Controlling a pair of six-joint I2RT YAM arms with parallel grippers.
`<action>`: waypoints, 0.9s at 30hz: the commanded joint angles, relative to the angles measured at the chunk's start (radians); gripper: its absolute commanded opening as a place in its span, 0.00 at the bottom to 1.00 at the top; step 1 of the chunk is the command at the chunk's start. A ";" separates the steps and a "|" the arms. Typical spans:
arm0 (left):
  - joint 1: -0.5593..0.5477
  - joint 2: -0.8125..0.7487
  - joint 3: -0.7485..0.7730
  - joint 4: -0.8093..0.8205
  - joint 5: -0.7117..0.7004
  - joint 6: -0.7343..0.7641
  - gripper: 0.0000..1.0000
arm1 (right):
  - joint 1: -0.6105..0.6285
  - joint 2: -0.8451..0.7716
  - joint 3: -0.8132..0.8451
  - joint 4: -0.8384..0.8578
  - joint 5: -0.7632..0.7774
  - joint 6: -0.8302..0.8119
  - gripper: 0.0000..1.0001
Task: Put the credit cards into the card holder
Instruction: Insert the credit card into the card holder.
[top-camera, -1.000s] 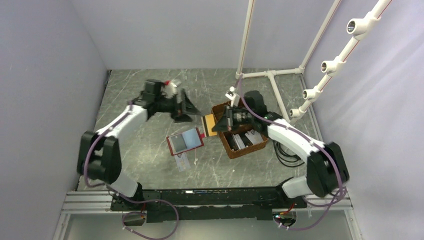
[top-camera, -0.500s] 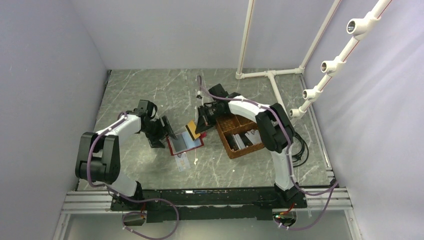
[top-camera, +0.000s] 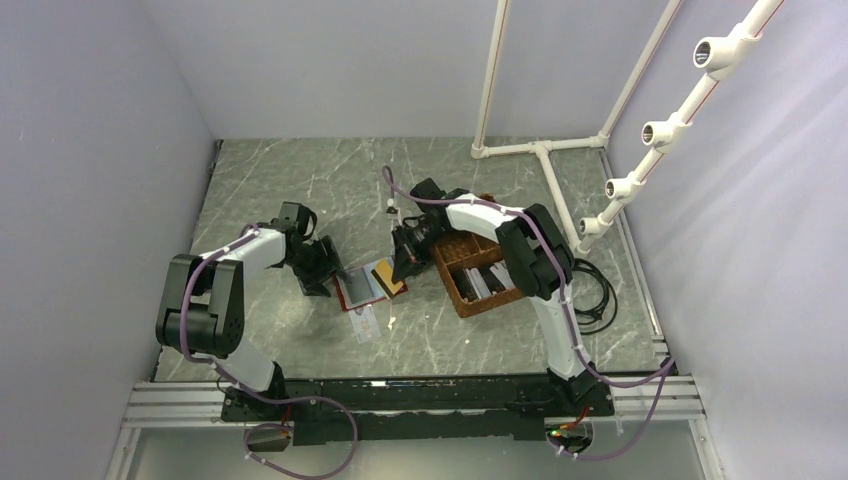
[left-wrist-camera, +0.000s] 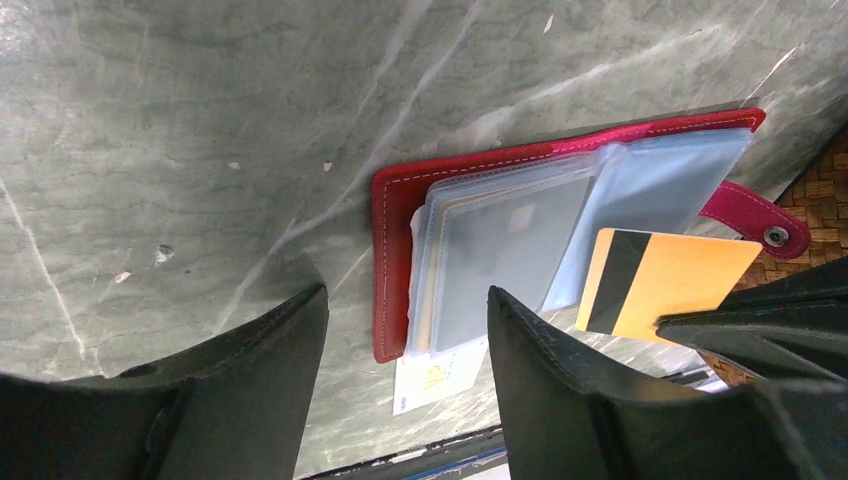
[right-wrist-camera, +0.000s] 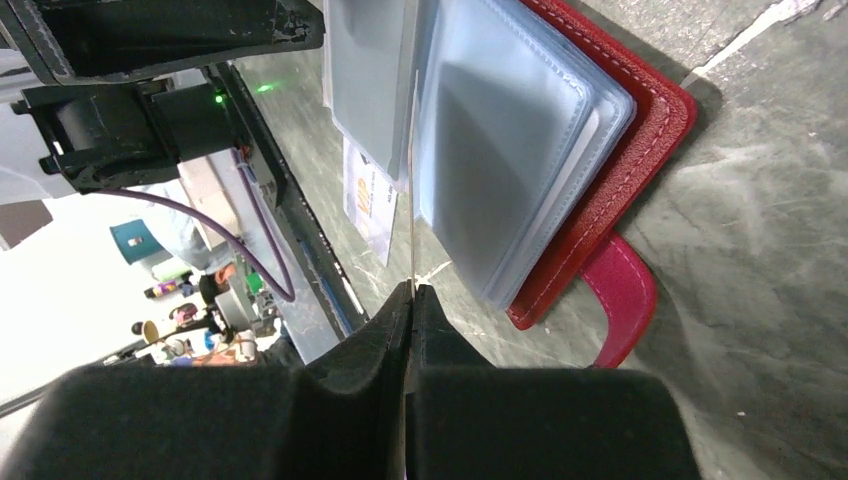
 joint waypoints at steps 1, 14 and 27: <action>-0.005 0.025 -0.031 0.045 -0.047 0.001 0.65 | 0.011 0.005 0.025 0.007 -0.049 -0.028 0.00; -0.005 0.036 -0.041 0.062 -0.026 0.000 0.66 | 0.036 0.034 0.042 0.005 -0.068 -0.043 0.00; -0.009 0.041 -0.055 0.081 0.005 -0.006 0.55 | 0.038 0.091 0.073 0.039 -0.066 -0.014 0.00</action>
